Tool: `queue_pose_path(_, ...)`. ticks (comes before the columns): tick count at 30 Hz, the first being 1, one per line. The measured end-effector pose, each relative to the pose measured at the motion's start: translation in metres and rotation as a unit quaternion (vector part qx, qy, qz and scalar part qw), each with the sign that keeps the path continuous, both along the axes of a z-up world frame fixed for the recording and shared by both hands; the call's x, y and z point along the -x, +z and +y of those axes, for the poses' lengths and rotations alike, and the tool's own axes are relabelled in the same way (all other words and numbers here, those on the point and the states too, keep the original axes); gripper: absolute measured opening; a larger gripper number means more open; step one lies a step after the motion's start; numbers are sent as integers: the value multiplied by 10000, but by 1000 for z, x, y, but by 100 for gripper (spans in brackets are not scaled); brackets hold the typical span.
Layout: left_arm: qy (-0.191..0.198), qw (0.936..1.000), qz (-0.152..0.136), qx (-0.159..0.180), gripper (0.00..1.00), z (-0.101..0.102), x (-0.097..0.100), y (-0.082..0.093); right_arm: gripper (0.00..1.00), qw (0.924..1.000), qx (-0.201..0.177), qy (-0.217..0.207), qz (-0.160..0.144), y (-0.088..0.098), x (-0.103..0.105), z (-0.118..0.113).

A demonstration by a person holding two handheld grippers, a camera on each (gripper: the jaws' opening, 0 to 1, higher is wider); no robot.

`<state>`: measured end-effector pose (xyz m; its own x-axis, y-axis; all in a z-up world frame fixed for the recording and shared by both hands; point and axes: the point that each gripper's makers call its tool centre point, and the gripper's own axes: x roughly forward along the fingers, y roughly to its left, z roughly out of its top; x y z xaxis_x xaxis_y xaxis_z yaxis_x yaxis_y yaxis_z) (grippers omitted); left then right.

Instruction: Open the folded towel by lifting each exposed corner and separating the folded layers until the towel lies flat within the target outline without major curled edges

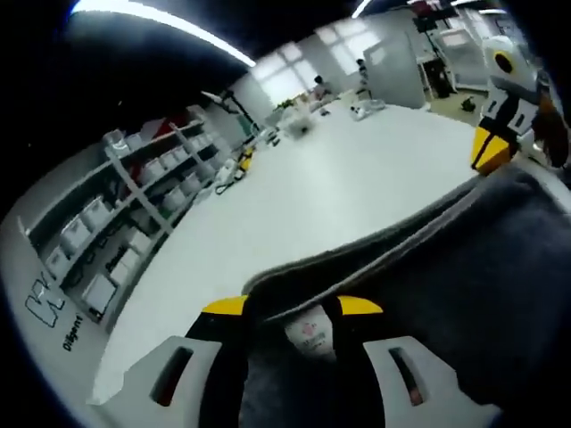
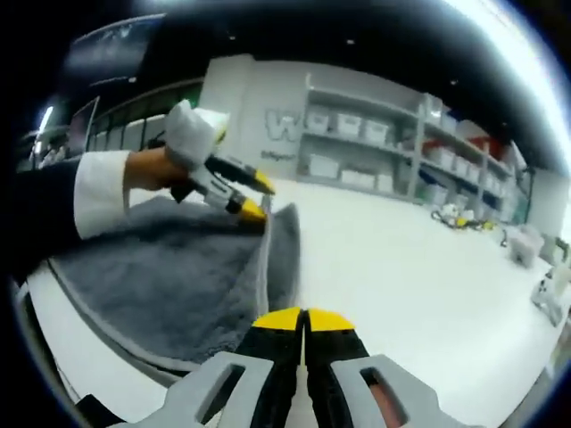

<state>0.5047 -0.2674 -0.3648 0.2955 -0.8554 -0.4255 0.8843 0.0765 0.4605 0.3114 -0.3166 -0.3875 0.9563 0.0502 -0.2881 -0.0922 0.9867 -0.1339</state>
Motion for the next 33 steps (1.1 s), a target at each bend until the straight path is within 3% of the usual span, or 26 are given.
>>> queue_pose_path(3,-150,9965,748,337,33,5,16,4,0,9998,25,187,-77,2,-1,10)
queue_pose_path(5,-136,9956,834,403,33,6,9,9,0,9995,30,287,-88,2,0,16)
queue_pose_path(10,302,9863,1263,1018,32,9,-5,21,0,9992,30,386,-70,0,-2,22)
queue_pose_path(13,500,9856,1198,1084,30,11,-6,21,0,9993,-2,373,-50,0,-1,22)
queue_pose_path(19,887,9871,1045,832,16,-8,-24,9,0,9988,-30,480,112,-7,-4,21)
queue_pose_path(23,984,9833,1224,914,12,-23,-28,8,0,9977,-95,623,233,-12,-2,24)
queue_pose_path(25,1161,9818,1182,933,0,-23,-37,7,0,9975,-118,643,268,-13,-1,24)
queue_pose_path(29,1401,9756,1448,875,1,-23,-42,-1,0,9970,-74,686,345,-15,1,24)
queue_pose_path(33,1517,9756,1358,824,1,-24,-53,-6,0,9968,19,639,469,-19,2,21)
